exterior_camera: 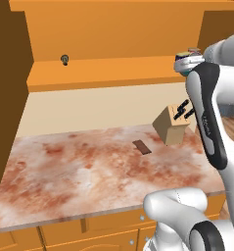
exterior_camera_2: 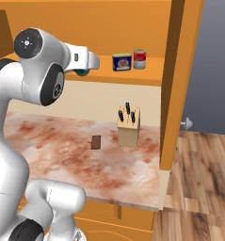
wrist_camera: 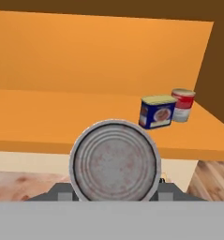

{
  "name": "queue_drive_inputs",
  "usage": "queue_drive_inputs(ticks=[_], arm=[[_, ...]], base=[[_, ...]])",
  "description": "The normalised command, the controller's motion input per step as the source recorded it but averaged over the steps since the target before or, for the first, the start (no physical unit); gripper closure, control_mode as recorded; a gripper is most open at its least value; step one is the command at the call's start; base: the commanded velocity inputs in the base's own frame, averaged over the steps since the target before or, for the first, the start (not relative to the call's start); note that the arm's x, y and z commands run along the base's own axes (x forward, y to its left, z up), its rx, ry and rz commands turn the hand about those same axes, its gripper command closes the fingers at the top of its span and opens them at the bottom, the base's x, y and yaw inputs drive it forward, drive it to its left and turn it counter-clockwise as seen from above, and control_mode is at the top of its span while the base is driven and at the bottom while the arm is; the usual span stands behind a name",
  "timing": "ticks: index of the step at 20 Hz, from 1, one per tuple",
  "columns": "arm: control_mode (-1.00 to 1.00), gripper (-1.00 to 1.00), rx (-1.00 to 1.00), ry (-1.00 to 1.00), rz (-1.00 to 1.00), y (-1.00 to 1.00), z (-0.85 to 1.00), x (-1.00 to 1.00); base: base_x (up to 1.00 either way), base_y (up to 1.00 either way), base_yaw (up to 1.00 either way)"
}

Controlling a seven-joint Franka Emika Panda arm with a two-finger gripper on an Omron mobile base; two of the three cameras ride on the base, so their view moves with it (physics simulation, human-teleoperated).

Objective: Pick the cans from the counter and place them in their designated side in the cabinet.

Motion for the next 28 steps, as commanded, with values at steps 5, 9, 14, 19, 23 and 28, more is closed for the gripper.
queue_drive_inputs(ticks=[5,9,14,19,23,28], arm=[[-1.0,1.0,-0.02,0.02,0.0,0.0,-0.09,0.2],[-1.0,1.0,-0.02,0.02,0.0,0.0,-0.08,0.22],[-1.0,1.0,-0.02,0.01,0.0,-0.01,-0.07,0.24],[-1.0,1.0,-0.02,0.01,0.0,-0.02,-0.07,0.27],[-1.0,1.0,-0.02,0.01,0.0,-0.05,-0.06,0.27],[-1.0,1.0,-0.01,0.01,0.0,-0.07,-0.07,0.27]], base=[[0.0,0.0,0.0],[0.0,0.0,0.0],[0.0,0.0,0.0],[0.0,0.0,0.0],[0.0,0.0,0.0],[0.0,0.0,0.0]])
